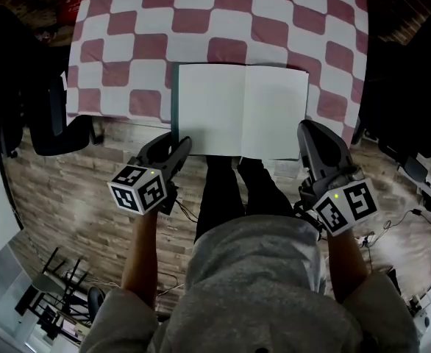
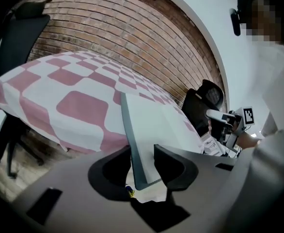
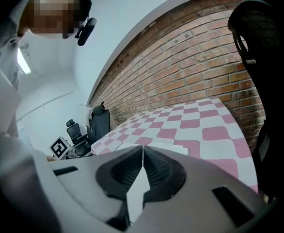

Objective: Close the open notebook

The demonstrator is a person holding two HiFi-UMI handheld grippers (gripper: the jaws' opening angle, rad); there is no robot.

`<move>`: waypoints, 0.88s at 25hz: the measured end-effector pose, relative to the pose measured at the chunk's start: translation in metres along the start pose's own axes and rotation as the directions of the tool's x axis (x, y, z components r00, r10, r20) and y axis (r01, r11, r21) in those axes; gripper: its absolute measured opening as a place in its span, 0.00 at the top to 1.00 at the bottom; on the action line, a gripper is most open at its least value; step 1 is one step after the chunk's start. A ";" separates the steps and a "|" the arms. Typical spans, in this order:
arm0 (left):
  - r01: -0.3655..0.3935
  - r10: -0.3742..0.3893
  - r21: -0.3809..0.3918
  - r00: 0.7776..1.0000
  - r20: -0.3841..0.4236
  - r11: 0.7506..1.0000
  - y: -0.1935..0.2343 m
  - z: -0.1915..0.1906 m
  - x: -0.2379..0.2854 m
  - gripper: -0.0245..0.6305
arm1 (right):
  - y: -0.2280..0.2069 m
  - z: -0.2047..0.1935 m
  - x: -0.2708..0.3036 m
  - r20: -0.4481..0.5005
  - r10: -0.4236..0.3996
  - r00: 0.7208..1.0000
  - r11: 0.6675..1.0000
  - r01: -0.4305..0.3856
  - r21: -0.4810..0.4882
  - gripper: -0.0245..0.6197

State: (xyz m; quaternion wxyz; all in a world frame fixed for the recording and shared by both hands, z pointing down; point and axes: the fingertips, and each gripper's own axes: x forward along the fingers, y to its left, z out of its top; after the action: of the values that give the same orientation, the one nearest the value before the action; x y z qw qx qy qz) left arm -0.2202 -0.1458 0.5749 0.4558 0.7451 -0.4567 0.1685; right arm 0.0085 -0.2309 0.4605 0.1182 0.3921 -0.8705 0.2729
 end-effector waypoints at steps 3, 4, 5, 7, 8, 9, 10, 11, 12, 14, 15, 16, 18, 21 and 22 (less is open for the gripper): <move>-0.007 0.008 -0.032 0.999 0.038 0.999 -0.005 0.009 -0.006 0.79 | -0.006 0.008 -0.011 0.021 -0.009 1.000 1.000 0.009 -0.005 0.92; -0.011 0.012 -0.034 0.999 0.046 0.999 -0.008 0.012 -0.007 0.80 | -0.008 0.011 -0.015 0.030 -0.011 0.999 1.000 0.011 -0.008 0.92; -0.016 0.018 -0.031 0.998 0.054 0.999 -0.012 0.014 -0.010 0.81 | -0.009 0.015 -0.020 0.040 -0.012 0.999 1.000 0.012 -0.009 0.92; -0.026 0.028 -0.021 0.997 0.071 0.999 -0.018 0.017 -0.015 0.82 | -0.012 0.020 -0.028 0.059 -0.013 0.998 1.000 0.013 -0.010 0.92; -0.029 0.030 -0.016 0.996 0.080 0.999 -0.022 0.020 -0.017 0.83 | -0.014 0.023 -0.031 0.068 -0.013 0.998 1.000 0.014 -0.011 0.92; -0.032 0.032 -0.011 0.996 0.089 0.999 -0.025 0.022 -0.019 0.83 | -0.015 0.025 -0.035 0.076 -0.014 0.997 1.000 0.015 -0.010 0.92; -0.034 0.035 -0.006 0.995 0.095 0.999 -0.029 0.024 -0.021 0.84 | -0.016 0.027 -0.038 0.085 -0.014 0.996 1.000 0.015 -0.009 0.92; -0.038 0.038 -0.001 0.994 0.100 0.999 -0.033 0.026 -0.023 0.84 | -0.017 0.030 -0.042 0.092 -0.013 0.996 1.000 0.013 -0.009 0.92; -0.041 0.041 0.002 0.994 0.105 0.999 -0.037 0.028 -0.024 0.84 | -0.018 0.032 -0.045 0.099 -0.011 0.995 1.000 0.012 -0.009 0.92; -0.043 0.041 0.010 0.992 0.121 0.999 -0.045 0.032 -0.027 0.85 | -0.020 0.037 -0.050 0.112 -0.010 0.994 1.000 0.012 -0.013 0.92; -0.041 0.039 0.014 0.991 0.128 0.999 -0.049 0.034 -0.029 0.85 | -0.021 0.039 -0.052 0.118 -0.012 0.993 1.000 0.014 -0.014 0.92; -0.038 0.035 0.018 0.990 0.135 0.999 -0.054 0.036 -0.030 0.85 | -0.022 0.041 -0.055 0.124 -0.012 0.992 1.000 0.014 -0.015 0.92; -0.032 0.028 0.028 0.989 0.146 0.999 -0.063 0.040 -0.033 0.85 | -0.022 0.045 -0.059 0.138 -0.008 0.990 1.000 0.011 -0.017 0.92; -0.031 0.023 0.051 0.987 0.157 0.998 -0.074 0.046 -0.035 0.85 | -0.023 0.053 -0.063 0.164 0.000 0.986 1.000 0.003 -0.022 0.92; -0.029 0.019 0.058 0.987 0.159 0.998 -0.078 0.048 -0.035 0.85 | -0.023 0.055 -0.064 0.172 0.002 0.985 1.000 0.002 -0.022 0.92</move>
State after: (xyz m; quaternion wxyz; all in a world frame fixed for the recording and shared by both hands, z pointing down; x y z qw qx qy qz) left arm -0.1814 -0.1544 0.4846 0.3932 0.7640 -0.4953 0.1279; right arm 0.0691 -0.2353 0.3970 0.0467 0.4129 -0.8804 0.2286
